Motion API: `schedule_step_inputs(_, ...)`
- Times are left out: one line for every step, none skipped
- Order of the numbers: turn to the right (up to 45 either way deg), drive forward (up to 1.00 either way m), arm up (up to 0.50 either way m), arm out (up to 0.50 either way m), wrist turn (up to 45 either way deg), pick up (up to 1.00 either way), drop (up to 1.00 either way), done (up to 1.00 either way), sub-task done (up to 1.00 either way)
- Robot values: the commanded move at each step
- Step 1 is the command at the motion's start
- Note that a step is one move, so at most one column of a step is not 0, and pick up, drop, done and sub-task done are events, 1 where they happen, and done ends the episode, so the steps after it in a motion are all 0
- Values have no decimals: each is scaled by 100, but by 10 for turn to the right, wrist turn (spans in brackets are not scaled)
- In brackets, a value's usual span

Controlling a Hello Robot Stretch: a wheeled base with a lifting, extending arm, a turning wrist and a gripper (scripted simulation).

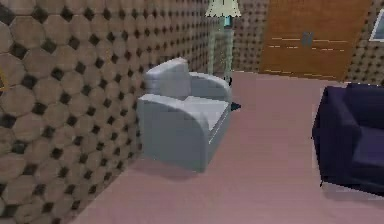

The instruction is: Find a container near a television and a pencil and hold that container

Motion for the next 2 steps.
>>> schedule_step_inputs(450,0,0,0,0,0,0,0,0)
schedule_step_inputs(450,0,0,0,0,0,0,0,0)
